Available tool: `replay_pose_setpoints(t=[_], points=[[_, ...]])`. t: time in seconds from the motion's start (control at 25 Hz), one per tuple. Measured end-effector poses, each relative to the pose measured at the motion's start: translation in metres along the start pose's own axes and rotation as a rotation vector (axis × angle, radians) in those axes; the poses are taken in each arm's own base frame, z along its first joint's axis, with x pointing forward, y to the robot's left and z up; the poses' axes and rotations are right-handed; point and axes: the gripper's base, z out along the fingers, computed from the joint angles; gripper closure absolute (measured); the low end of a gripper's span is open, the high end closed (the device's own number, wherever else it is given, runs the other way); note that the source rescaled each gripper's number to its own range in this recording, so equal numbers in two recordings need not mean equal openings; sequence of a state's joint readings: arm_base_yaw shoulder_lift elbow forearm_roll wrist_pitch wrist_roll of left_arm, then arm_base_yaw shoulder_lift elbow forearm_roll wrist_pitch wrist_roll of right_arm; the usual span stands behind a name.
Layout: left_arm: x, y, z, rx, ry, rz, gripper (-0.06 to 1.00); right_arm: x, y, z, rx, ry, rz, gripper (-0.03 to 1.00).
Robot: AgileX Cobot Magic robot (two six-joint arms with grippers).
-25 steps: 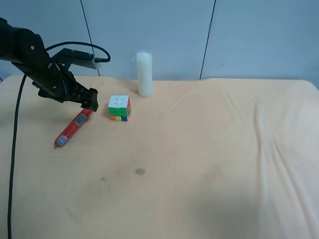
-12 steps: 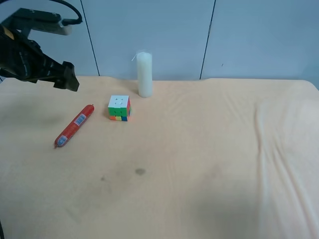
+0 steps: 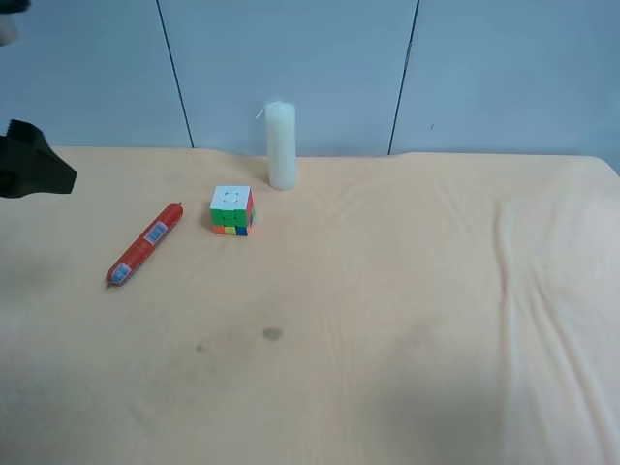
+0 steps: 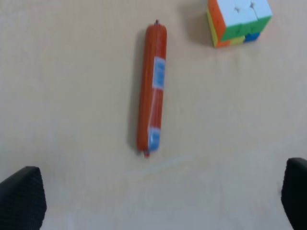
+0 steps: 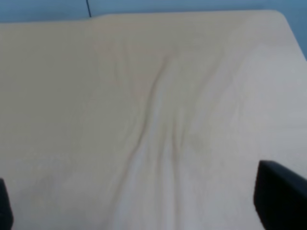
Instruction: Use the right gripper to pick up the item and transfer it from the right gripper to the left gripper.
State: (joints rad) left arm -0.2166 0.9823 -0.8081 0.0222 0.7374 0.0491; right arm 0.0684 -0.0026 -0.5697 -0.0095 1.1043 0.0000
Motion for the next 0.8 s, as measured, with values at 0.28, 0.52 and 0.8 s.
replay_pose_setpoints(t=[0.28,0.52,0.8], points=[[0.041,-0.005,-0.042,0.031,-0.003,-0.030,-0.05,0.000,0.000,0.000,0.000,0.000,0.000,-0.02],[0.083,-0.014,-0.054,0.099,-0.001,-0.076,-0.05,0.000,0.000,0.000,0.000,0.000,0.000,-0.02],[0.110,-0.016,-0.062,0.105,-0.050,-0.059,-0.05,0.000,0.000,0.000,0.000,0.000,0.000,-0.02]])
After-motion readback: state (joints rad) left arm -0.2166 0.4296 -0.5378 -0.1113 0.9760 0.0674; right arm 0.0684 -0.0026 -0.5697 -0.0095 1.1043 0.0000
